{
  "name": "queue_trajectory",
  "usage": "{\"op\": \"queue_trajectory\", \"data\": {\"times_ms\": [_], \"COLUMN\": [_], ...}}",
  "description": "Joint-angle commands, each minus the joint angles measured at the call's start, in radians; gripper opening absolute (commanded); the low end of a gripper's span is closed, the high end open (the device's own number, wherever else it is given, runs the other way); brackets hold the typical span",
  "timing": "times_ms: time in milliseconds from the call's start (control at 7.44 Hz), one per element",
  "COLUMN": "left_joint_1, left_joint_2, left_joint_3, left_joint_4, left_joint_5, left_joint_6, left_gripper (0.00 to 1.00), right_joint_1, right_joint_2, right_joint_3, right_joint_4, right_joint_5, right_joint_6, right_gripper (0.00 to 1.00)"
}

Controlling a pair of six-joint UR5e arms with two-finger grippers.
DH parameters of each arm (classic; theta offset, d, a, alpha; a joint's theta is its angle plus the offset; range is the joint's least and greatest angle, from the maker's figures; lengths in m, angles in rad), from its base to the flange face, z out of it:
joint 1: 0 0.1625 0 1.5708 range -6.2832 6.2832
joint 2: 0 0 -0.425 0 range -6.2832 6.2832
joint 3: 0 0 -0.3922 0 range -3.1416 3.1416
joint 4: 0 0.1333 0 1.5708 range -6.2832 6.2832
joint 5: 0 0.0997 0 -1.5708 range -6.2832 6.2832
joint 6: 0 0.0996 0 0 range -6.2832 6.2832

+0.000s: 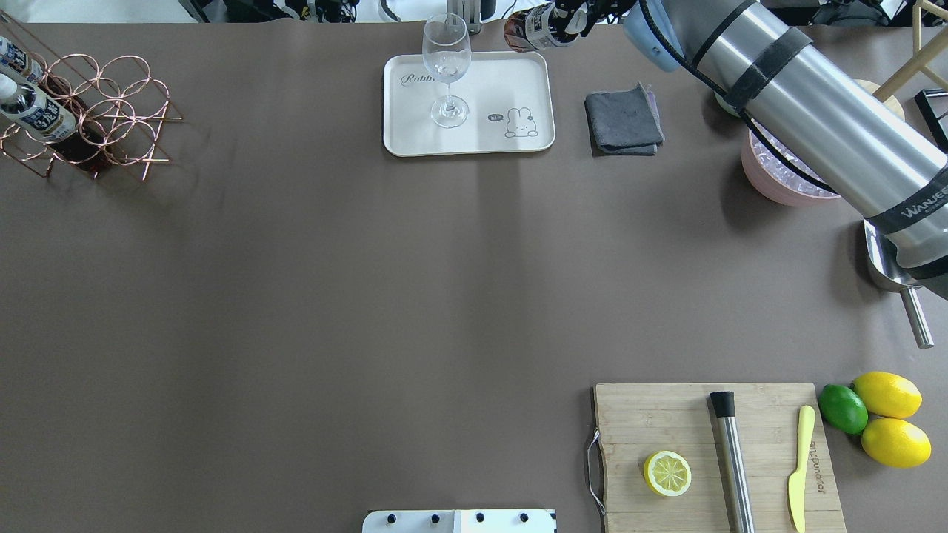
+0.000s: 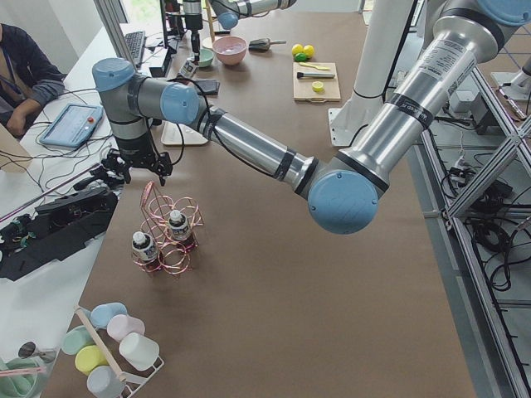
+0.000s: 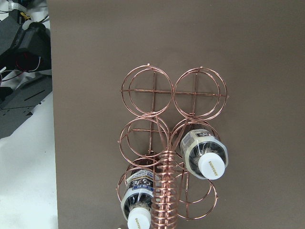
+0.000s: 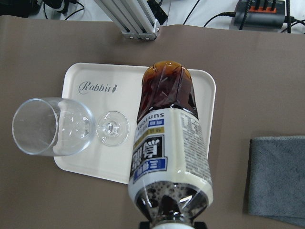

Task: Take tea from basket to plate

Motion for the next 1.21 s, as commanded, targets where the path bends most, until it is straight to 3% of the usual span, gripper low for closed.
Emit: {"op": "queue_trajectory", "data": {"times_ms": [0,403,672,806,1075], "left_joint_1": [-0.021,-0.047,-0.087,-0.087,-0.075], "left_joint_2": [0.023,0.078,0.193,0.285,0.352], "left_joint_3": [-0.099,-0.182,-0.231,-0.286,-0.287], "left_joint_4": [0.145,0.263,0.333,0.301,0.204], "left_joint_5": [-0.002,-0.008,-0.102,-0.141,-0.142], "left_joint_6": [0.0,-0.057,-0.418,-0.583,-0.816], "left_gripper": [0.97,0.97,0.97,0.97,0.97], "right_joint_1": [-0.004,0.011,0.029,0.026,0.017], "right_joint_2": [-0.001,-0.016,-0.018,-0.013,0.027], "right_joint_3": [-0.001,-0.042,-0.106,-0.123,-0.201], "right_joint_4": [0.021,0.023,0.02,0.018,-0.012], "right_joint_5": [0.095,0.224,0.325,0.326,0.343], "right_joint_6": [0.3,0.452,0.456,0.456,0.456], "right_gripper": [0.0,0.0,0.0,0.0,0.0]}}
